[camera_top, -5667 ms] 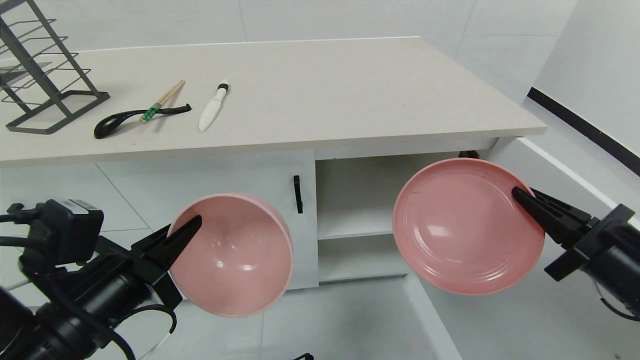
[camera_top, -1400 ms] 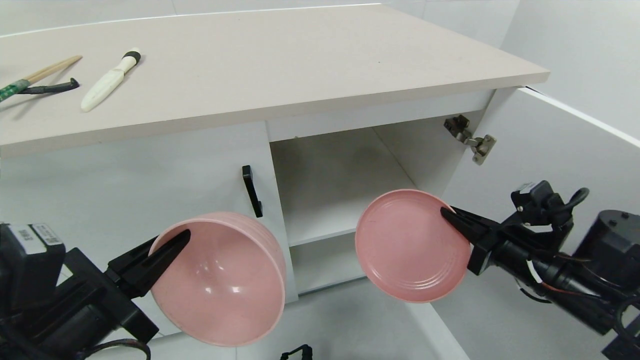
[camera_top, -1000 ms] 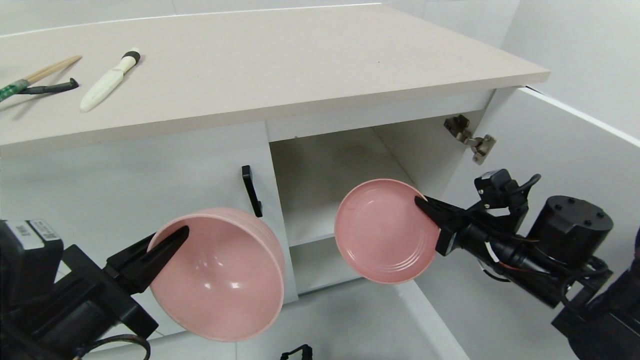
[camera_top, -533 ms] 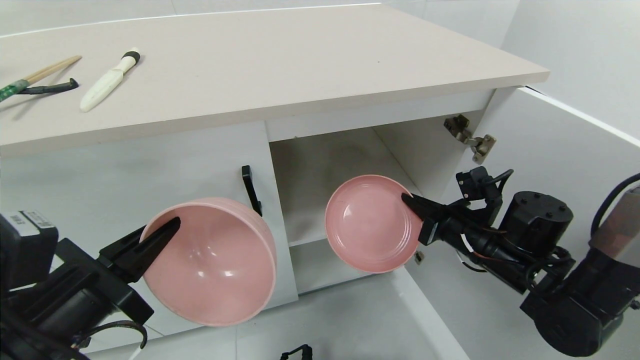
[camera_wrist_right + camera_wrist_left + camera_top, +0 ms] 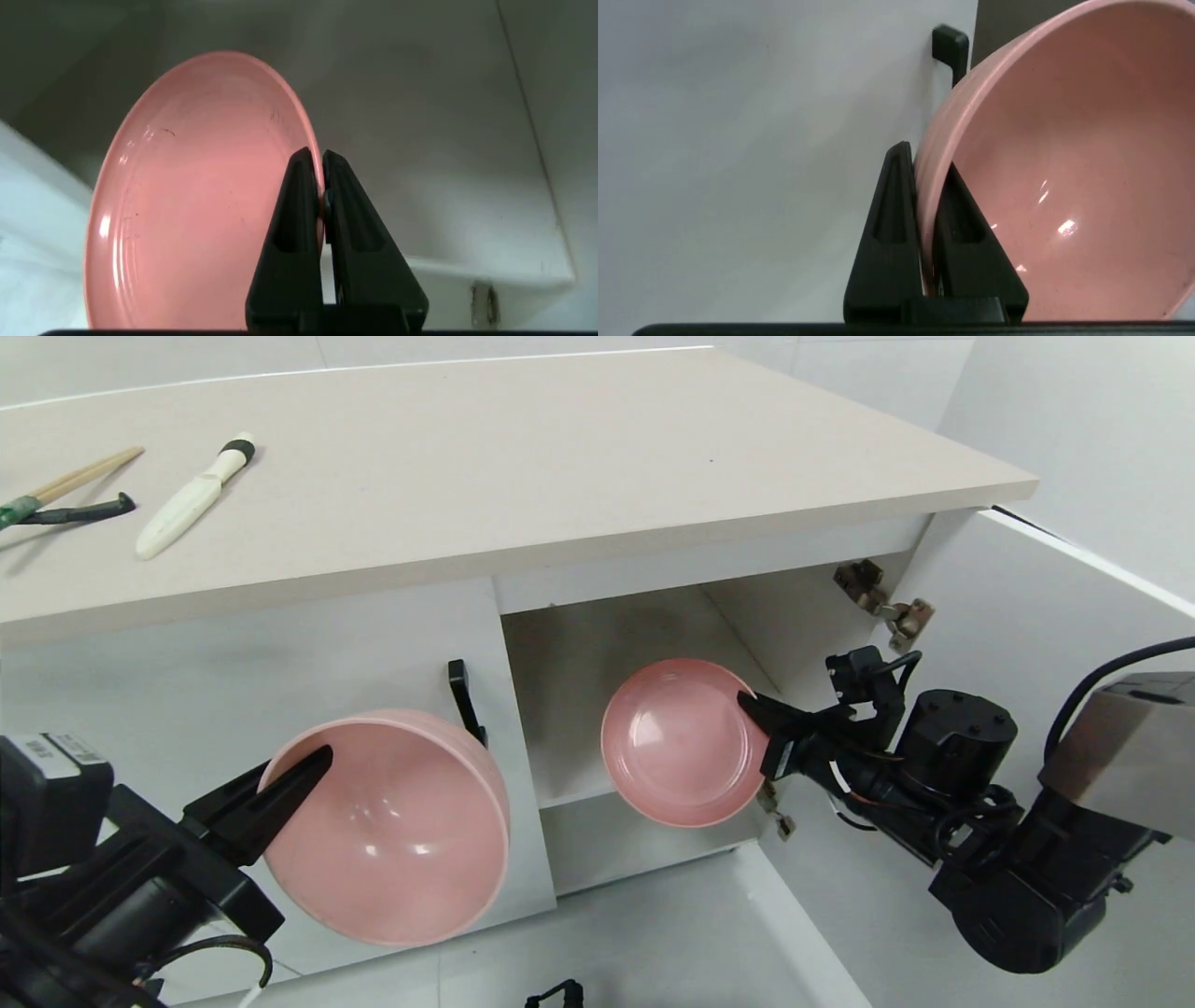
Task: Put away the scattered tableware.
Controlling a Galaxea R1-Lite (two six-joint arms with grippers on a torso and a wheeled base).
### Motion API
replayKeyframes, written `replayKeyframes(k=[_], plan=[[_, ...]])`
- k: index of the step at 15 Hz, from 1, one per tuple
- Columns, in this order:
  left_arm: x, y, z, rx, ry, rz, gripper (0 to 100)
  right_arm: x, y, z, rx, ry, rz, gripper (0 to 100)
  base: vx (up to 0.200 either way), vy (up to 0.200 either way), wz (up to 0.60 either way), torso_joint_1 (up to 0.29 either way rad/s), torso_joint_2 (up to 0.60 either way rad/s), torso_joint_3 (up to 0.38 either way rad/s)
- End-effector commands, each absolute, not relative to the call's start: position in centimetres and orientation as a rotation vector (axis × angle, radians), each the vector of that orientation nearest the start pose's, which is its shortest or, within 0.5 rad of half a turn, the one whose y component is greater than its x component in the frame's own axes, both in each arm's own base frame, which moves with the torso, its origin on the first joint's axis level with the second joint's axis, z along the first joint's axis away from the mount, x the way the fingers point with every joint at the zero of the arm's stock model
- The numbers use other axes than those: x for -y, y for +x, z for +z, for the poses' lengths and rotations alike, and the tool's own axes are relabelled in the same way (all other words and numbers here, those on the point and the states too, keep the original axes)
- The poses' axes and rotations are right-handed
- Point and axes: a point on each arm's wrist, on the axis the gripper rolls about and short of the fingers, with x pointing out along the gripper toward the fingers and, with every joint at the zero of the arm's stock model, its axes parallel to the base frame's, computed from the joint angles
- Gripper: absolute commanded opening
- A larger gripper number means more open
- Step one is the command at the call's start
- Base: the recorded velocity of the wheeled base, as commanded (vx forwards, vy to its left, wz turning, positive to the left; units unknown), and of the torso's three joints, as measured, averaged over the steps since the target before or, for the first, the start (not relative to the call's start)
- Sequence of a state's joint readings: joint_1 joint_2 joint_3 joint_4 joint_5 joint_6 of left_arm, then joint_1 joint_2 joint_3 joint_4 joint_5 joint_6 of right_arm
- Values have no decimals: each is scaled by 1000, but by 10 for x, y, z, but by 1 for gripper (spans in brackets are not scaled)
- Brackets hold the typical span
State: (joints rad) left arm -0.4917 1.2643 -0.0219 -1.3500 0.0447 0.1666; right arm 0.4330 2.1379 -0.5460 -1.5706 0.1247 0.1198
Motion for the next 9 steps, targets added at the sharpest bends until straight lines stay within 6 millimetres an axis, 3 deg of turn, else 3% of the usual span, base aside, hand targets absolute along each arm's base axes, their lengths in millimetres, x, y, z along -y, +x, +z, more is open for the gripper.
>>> replayKeyframes(k=[1, 9], plan=[[64, 124, 156, 143, 136, -431, 0, -143, 304, 73, -59, 113, 553, 0, 0, 0, 0, 0, 0, 0], [65, 120, 155, 151, 140, -478, 0, -146, 310, 60, -85, 108, 551, 0, 0, 0, 0, 0, 0, 0]])
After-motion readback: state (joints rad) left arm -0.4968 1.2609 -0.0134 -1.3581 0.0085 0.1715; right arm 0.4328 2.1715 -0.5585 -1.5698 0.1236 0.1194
